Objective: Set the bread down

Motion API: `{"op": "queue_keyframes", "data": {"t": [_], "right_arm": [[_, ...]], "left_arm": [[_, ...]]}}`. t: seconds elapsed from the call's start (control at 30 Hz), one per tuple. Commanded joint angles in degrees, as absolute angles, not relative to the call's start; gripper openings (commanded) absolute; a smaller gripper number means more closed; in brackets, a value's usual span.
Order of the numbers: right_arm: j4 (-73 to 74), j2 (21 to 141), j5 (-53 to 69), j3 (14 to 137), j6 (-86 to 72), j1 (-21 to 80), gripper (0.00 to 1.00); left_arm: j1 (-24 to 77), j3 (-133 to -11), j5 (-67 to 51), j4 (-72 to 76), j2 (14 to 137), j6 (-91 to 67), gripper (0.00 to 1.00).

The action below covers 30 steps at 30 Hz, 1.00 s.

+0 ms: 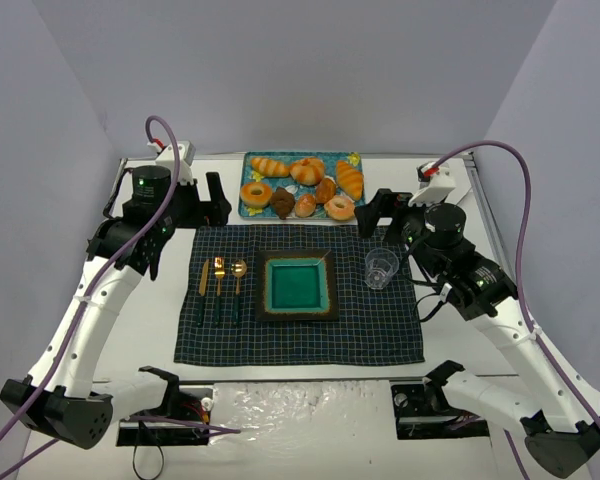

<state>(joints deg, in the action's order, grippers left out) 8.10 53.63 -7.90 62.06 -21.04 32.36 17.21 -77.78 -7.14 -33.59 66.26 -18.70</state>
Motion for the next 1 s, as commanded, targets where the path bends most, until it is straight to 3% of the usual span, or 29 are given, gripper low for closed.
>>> {"op": "queue_keyframes", "data": {"t": [0.0,0.23,0.33,0.47,0.57,0.97], "right_arm": [[5.37,53.89,-11.79,64.43,-21.70,32.52,1.00],[6.94,59.20,-24.40,66.33,-19.65,31.97,1.00],[7.19,64.38,-28.44,67.63,-19.50,27.25,1.00],[7.07,71.82,-17.69,68.22,-20.75,11.36,1.00],[5.09,75.67,-12.71,68.44,-20.61,4.83,1.00],[3.43,95.67,-8.57,76.86,-20.12,-3.50,1.00]], "left_arm": [[17.49,-77.69,-8.08,-27.77,64.95,-17.66,0.97],[17.49,-75.45,-7.87,-26.90,63.94,-17.03,0.97],[17.49,-74.81,-7.56,-26.89,63.21,-16.62,0.97],[17.49,-74.20,-6.93,-26.88,61.98,-16.42,0.97],[17.49,-73.53,-6.71,-26.58,61.32,-16.27,0.97],[17.49,-72.81,-7.03,-26.68,60.34,-16.21,0.97]]}}
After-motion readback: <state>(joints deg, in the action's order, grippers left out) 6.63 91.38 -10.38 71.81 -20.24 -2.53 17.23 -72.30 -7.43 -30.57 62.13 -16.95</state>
